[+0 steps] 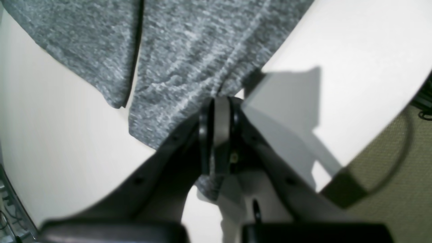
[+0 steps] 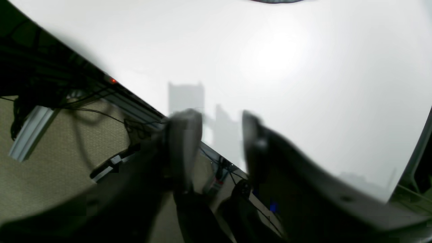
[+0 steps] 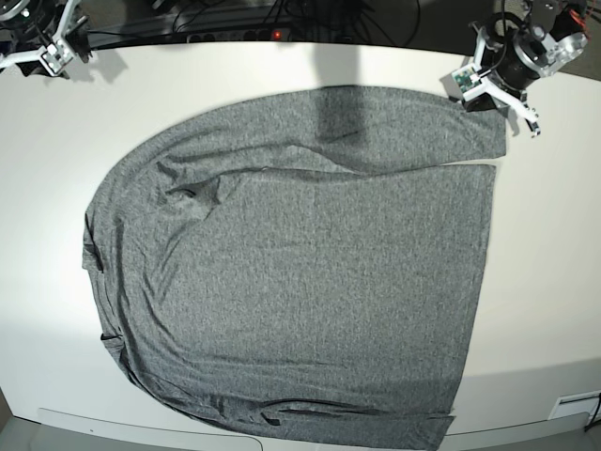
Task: Fold the T-shirt properly
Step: 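Lower both grippers onto the shirt's shoulder edge and grasp it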
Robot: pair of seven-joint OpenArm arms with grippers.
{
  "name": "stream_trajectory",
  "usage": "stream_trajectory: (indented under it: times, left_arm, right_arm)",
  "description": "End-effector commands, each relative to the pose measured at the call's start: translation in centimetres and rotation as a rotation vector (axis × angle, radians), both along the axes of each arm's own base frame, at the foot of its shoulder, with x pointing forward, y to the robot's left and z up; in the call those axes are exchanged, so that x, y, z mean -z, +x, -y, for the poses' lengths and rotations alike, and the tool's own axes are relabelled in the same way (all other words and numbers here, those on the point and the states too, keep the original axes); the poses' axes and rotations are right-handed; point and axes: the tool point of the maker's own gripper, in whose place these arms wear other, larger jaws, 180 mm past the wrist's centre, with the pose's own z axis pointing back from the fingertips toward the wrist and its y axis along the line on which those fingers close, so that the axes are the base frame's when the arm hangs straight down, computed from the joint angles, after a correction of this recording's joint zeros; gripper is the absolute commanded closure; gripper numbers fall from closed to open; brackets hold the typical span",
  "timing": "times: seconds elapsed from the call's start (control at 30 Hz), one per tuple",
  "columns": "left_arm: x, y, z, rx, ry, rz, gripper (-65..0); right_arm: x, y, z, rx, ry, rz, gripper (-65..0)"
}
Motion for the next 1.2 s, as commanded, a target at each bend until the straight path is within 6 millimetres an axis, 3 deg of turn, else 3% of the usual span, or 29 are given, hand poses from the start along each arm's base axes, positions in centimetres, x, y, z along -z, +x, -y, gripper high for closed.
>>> stream_trajectory:
  times: [0.0, 0.27, 0.5, 0.67, 0.8, 1.0, 1.17]
  left_arm:
    - [0.4, -0.9, -0.4, 0.014, 0.020, -0.034, 0.0]
    - [-0.2, -0.6, 0.9, -0.017, -0.081, -0.030, 0.0]
    - [-0.2, -0.7, 0.8, -0.019, -0.074, -0.033, 0.0]
    - [-0.2, -0.7, 0.8, -0.019, -0.075, -0.033, 0.0]
    - [-0.2, -0.7, 0.8, -0.019, -0.075, -0.033, 0.0]
    - [-0.2, -0.7, 0.8, -0.019, -0.075, -0.033, 0.0]
    - [-0.2, -0.7, 0.8, -0.019, -0.075, -0.033, 0.0]
  right_arm:
    - [-0.7, 0.8, -0.3, -0.037, -0.006, 0.026, -31.4]
    - [0.1, 4.9, -2.3, -0.329, -0.142, 0.076, -33.4]
    - [4.4, 6.8, -3.5, -0.472, -0.243, 0.044, -33.4]
    - [8.4, 7.5, -2.2, -0.496, -0.304, -0.020, -33.4]
    - [10.4, 8.7, -1.8, -0.495, -0.309, -0.049, -33.4]
    - [11.6, 10.8, -2.2, -0.516, -0.320, -0.053, -33.4]
    - [11.8, 11.4, -2.9, -0.551, -0.319, -0.072, -33.4]
